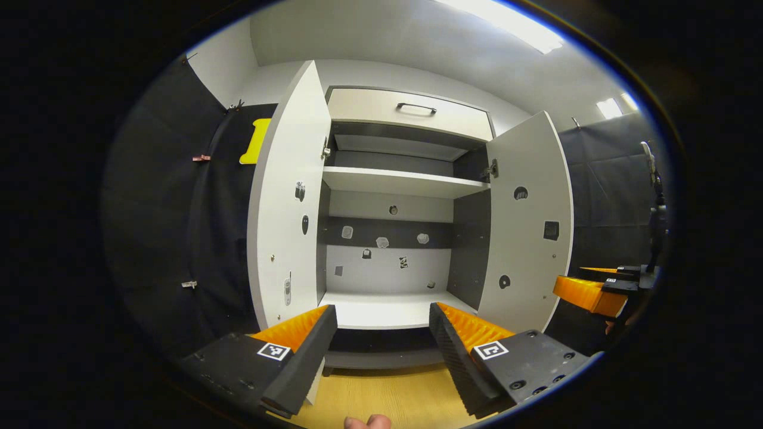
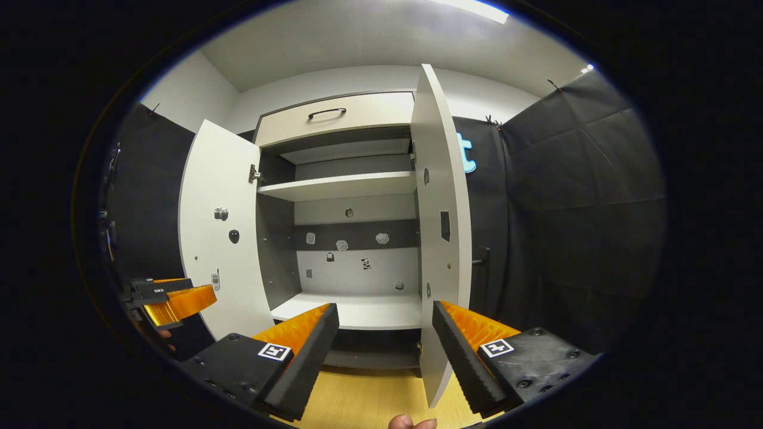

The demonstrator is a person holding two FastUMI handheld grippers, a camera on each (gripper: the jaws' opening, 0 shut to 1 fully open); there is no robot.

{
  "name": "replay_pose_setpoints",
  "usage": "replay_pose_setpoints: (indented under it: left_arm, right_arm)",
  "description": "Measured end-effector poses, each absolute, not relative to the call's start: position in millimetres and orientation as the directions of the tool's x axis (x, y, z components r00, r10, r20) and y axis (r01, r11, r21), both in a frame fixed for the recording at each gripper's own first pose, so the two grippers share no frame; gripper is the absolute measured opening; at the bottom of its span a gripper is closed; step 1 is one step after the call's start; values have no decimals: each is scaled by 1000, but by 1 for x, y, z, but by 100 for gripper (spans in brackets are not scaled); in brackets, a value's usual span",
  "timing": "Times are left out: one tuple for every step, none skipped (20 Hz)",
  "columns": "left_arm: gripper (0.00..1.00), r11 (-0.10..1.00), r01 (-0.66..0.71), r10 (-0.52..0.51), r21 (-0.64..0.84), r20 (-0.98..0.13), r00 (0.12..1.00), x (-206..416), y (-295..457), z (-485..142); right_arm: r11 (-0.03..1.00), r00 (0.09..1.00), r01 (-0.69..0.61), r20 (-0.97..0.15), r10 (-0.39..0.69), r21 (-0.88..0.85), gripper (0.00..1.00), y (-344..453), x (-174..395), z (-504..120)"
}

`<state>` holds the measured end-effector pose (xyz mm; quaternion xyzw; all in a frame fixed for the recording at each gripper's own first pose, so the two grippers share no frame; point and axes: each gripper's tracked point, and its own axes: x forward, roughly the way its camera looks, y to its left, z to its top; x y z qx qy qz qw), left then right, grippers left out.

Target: Open the right door of the double-door shoe cabinet with the right hand, and open the left door with the left hand.

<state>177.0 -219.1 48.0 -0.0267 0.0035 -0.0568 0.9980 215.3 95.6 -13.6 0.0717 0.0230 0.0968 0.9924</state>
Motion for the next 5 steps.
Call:
replay_pose_setpoints:
  left_arm:
    - [95, 992, 111, -111, -54, -4, 994, 177, -220, 47]
    - [95, 993, 109, -109, -54, -5, 994, 178, -220, 47]
    - [95, 993, 108, -108, -52, -7, 994, 179, -221, 46]
    - [96, 993, 109, -109, -51, -9, 994, 179, -222, 46]
    - [96, 993, 109, -109, -51, -9, 994, 179, -222, 46]
  right_arm:
    - [971, 981, -188, -31, 194, 149, 99, 96, 215, -14]
    - [971, 981, -187, -31, 193, 151, 99, 96, 215, -15]
    - [971, 981, -186, -31, 193, 153, 99, 96, 215, -15]
    - [970, 981, -186, -33, 193, 155, 99, 96, 216, -15]
    - [970, 980, -188, -32, 195, 157, 99, 97, 216, -15]
